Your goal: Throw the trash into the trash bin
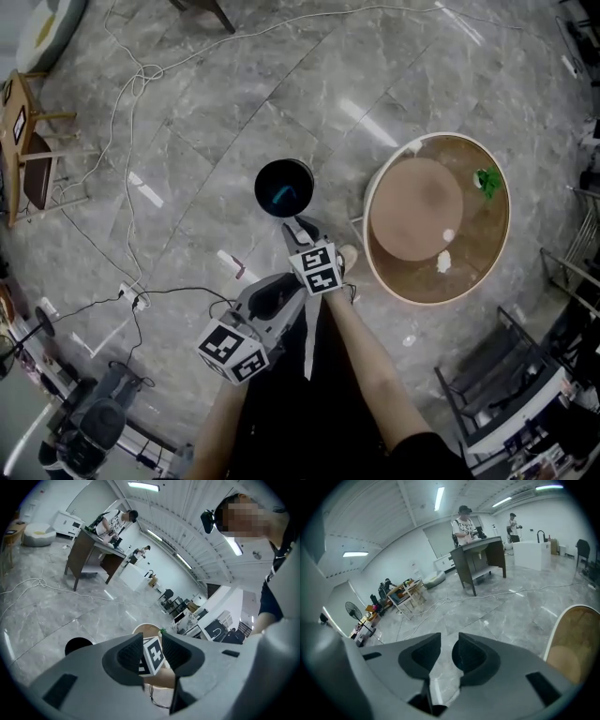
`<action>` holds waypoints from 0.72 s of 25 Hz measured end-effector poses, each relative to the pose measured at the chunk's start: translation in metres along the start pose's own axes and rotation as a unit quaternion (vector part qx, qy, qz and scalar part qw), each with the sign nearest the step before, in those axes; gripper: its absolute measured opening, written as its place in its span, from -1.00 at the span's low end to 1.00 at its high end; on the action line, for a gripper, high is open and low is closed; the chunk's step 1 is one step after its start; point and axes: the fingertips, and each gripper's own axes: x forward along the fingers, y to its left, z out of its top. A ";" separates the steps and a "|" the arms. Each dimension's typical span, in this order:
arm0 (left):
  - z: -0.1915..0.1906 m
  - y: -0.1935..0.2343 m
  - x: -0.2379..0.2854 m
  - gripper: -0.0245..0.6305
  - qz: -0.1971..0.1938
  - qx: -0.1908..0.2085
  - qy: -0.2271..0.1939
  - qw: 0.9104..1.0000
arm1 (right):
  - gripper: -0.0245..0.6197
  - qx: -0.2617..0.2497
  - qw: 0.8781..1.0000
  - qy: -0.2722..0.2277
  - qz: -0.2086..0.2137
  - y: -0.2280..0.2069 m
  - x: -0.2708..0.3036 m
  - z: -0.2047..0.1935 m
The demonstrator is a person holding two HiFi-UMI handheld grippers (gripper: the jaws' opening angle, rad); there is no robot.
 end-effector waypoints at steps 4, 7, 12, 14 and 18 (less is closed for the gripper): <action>0.012 -0.002 0.003 -0.54 -0.017 0.018 0.007 1.000 | -0.61 0.024 0.999 -0.015 -0.045 -0.017 -0.034 0.004; 0.018 -0.009 0.004 -0.55 -0.028 0.037 0.019 0.999 | -0.87 0.047 0.994 -0.044 -0.090 -0.029 -0.077 0.013; 0.035 -0.030 0.017 -0.86 -0.063 0.081 0.030 0.994 | -0.92 0.084 0.980 -0.120 -0.138 -0.046 -0.165 0.038; 0.045 -0.044 0.021 -0.87 -0.083 0.095 0.029 0.992 | -0.92 0.097 0.970 -0.152 -0.161 -0.050 -0.203 0.049; 0.065 -0.082 0.029 -0.87 -0.113 0.134 0.032 0.984 | -0.92 0.134 0.946 -0.217 -0.202 -0.049 -0.286 0.068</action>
